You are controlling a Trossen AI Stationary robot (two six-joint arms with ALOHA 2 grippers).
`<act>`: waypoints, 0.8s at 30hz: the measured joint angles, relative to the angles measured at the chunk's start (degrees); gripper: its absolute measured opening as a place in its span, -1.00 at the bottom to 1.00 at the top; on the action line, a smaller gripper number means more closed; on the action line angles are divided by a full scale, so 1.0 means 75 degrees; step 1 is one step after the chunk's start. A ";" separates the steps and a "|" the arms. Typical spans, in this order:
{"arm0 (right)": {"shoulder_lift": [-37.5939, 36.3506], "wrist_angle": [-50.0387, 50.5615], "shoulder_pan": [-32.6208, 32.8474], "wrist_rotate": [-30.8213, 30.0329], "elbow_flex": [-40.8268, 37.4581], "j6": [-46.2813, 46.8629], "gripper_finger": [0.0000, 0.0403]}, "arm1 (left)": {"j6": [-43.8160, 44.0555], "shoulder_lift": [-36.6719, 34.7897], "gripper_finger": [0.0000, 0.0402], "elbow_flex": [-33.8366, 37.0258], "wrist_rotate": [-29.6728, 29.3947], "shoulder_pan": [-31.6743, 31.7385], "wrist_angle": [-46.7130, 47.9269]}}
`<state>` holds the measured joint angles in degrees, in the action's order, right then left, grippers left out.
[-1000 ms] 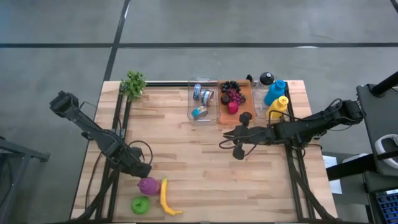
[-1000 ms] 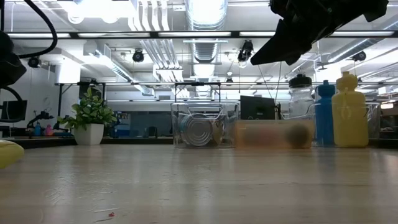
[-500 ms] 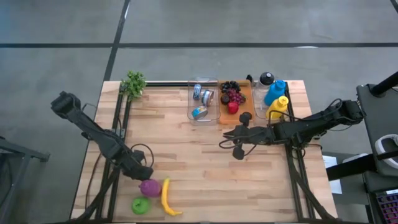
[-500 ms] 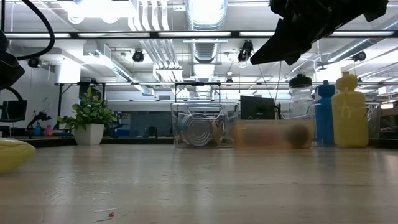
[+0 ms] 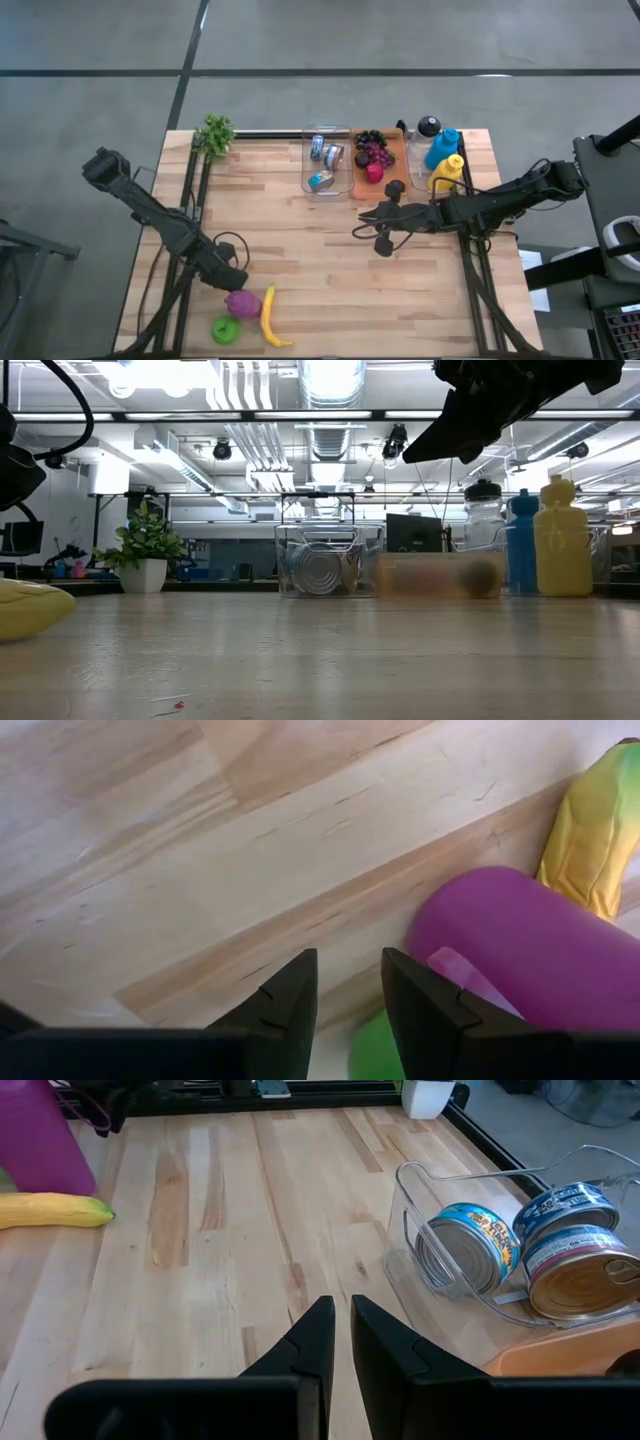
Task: Pick & Place Food Item
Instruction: Put the violet tumbler into the right transparent bin
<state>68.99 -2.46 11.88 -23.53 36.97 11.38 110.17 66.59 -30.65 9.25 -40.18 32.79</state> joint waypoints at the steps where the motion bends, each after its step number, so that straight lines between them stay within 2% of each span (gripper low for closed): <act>1: 0.0000 0.0000 0.0000 0.0000 0.0000 0.0000 -0.83 | 0.0006 0.0000 -0.41 0.0000 -0.0006 -0.0001 0.0001; 9: 0.0008 0.0006 0.0038 0.0407 0.0000 0.0213 -0.83 | 0.0018 0.0000 -0.41 0.0003 -0.0031 -0.0001 0.0010; 19: 0.0012 0.0005 0.0035 0.0407 0.0129 0.0091 -0.83 | 0.0331 0.0006 -0.41 -0.0070 0.0125 0.0002 -0.0092; 24: 0.0012 -0.0053 0.0035 0.0361 0.0325 -0.0196 -0.83 | 0.1077 0.0009 -0.41 -0.0032 -0.0506 0.0000 -0.0091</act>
<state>69.08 -2.86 12.14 -20.82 39.41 9.91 118.25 66.65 -30.90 5.45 -40.18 32.11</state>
